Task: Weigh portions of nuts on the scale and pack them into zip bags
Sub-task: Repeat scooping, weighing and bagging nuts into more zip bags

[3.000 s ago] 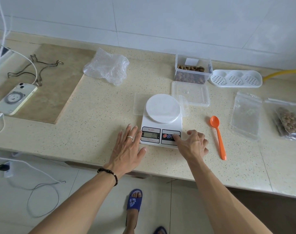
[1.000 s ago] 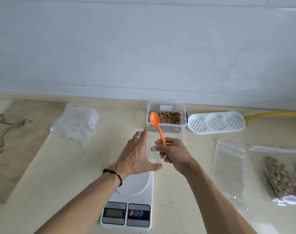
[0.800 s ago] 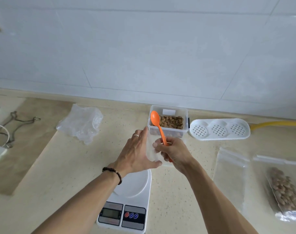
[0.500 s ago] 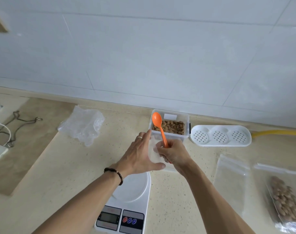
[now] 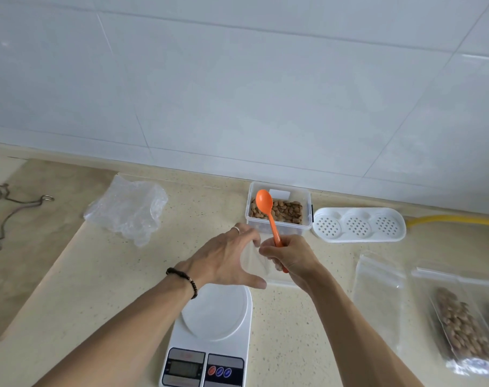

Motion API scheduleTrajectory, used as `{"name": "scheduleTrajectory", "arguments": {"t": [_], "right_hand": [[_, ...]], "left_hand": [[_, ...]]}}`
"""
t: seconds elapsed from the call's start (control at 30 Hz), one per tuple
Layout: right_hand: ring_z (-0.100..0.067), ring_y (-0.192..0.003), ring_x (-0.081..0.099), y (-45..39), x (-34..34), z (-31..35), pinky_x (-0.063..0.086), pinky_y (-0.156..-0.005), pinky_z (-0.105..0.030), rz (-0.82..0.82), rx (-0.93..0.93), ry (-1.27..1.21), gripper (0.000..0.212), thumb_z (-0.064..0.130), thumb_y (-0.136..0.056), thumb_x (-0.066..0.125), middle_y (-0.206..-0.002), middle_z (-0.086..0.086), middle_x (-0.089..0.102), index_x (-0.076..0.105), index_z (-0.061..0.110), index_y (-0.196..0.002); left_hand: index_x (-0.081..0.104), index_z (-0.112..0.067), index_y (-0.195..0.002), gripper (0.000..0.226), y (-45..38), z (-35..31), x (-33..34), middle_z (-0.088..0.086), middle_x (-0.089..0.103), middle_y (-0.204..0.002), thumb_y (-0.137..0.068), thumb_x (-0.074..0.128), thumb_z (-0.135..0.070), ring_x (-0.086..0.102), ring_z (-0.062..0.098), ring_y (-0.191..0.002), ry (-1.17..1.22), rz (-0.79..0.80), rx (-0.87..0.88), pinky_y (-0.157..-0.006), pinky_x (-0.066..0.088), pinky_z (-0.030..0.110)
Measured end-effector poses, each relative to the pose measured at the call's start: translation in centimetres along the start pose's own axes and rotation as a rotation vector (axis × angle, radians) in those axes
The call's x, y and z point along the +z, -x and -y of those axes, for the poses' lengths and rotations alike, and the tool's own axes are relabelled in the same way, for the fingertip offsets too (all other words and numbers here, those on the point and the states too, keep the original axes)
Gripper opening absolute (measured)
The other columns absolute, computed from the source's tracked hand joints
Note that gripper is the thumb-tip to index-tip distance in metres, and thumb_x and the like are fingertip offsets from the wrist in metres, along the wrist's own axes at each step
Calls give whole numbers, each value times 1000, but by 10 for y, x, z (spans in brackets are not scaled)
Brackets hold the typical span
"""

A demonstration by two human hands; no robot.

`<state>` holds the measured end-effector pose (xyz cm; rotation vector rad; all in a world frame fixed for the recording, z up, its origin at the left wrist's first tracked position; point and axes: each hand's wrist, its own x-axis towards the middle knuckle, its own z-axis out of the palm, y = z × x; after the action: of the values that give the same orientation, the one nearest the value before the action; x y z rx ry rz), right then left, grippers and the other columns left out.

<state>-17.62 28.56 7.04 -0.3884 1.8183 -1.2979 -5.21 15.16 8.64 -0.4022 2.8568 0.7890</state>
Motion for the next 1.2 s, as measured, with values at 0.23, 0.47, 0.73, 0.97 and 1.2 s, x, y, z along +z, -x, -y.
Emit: {"name": "scheduleTrajectory", "arguments": {"t": [0.23, 0.47, 0.73, 0.97, 1.2], "right_hand": [[-10, -49, 40, -2, 15, -1, 36, -50, -23, -5, -34, -12, 3, 0, -79, 71, -57, -2, 53, 72, -2, -79], [-11, -50, 43, -8, 14, -5, 37, -48, -23, -115, -4, 52, 7, 2, -79, 69, -57, -3, 53, 70, -6, -80], [-11, -51, 42, -10, 13, -8, 37, -48, -23, -83, 24, -68, 8, 6, -81, 73, -59, -3, 53, 67, 3, -76], [-19, -65, 51, -16, -5, 3, 45, -55, -29, -258, 114, -14, 19, 2, -93, 43, -75, -11, 54, 62, -2, -89], [-25, -74, 69, -36, -53, 17, 60, -69, -42, -559, -107, 324, 13, 7, -88, 64, -80, -5, 69, 65, 20, -85]], "left_hand": [[42, -28, -101, 71, 3, 9, -4, -8, 41, -112, -55, 79, -67, 53, 16, -85, -54, 15, 7, -72, 48, 31], [51, -27, -103, 59, 5, 21, 5, -10, 47, -118, -62, 74, -63, 56, 15, -95, -29, -34, 11, -83, 50, 36], [30, -25, -103, 76, 4, 16, 14, -7, 36, -114, -59, 77, -67, 47, 13, -83, -95, -58, 0, -67, 43, 26], [37, -24, -108, 68, -11, 22, 21, -6, 43, -119, -66, 73, -62, 46, 11, -89, -122, -130, -39, -75, 40, 27], [34, -27, -123, 79, -32, 26, 14, -2, 49, -124, -64, 70, -65, 52, 16, -103, -183, -172, -73, -86, 42, 32]]}}
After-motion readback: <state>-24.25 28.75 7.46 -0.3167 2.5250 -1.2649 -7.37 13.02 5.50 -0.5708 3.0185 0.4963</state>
